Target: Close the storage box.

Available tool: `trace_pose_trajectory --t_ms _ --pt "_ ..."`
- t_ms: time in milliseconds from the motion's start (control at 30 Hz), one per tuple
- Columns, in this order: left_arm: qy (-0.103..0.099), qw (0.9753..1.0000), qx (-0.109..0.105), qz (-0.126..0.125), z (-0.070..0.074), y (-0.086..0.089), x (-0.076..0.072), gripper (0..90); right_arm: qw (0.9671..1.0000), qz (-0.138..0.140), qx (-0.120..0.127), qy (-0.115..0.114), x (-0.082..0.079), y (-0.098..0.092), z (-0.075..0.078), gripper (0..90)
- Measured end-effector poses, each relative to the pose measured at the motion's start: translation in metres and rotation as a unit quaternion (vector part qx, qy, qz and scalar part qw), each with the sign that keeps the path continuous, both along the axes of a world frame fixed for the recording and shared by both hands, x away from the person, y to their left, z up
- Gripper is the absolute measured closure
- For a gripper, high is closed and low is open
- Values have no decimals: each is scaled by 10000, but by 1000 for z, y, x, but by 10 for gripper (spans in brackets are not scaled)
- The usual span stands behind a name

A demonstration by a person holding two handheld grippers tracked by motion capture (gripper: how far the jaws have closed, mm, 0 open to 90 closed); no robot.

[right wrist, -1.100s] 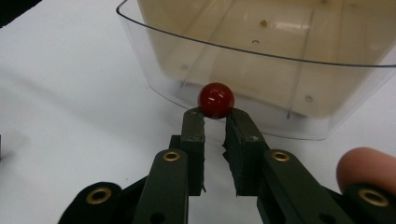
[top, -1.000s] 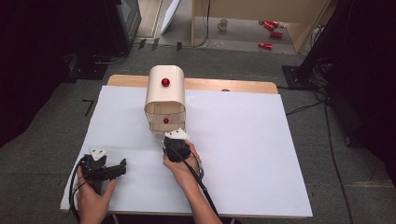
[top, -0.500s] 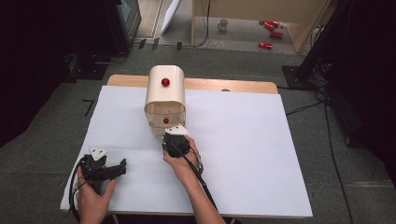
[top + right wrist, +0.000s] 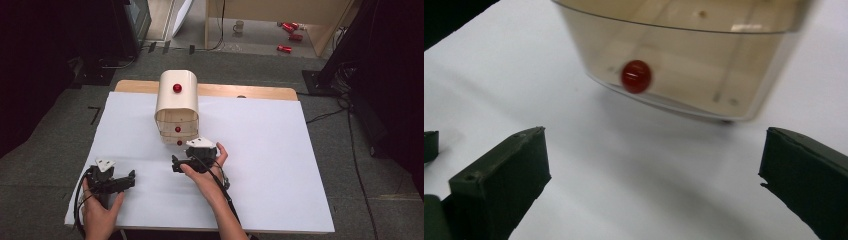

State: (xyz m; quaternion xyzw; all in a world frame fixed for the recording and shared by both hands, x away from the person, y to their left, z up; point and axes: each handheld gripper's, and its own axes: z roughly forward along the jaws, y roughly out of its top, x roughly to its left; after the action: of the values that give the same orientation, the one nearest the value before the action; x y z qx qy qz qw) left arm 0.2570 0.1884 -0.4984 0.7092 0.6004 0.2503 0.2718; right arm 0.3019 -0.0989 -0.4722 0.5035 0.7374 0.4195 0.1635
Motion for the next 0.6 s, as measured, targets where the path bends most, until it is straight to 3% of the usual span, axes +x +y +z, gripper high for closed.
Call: trace_pose_trajectory --t_ms 267,600 --pt "0 10000 0 1 0 0 0 0 9998 -187 52 -51 -11 -36 4 0" --pt "-1 10000 1 0 0 0 0 0 9991 -405 -78 -106 -24 -78 6 0"
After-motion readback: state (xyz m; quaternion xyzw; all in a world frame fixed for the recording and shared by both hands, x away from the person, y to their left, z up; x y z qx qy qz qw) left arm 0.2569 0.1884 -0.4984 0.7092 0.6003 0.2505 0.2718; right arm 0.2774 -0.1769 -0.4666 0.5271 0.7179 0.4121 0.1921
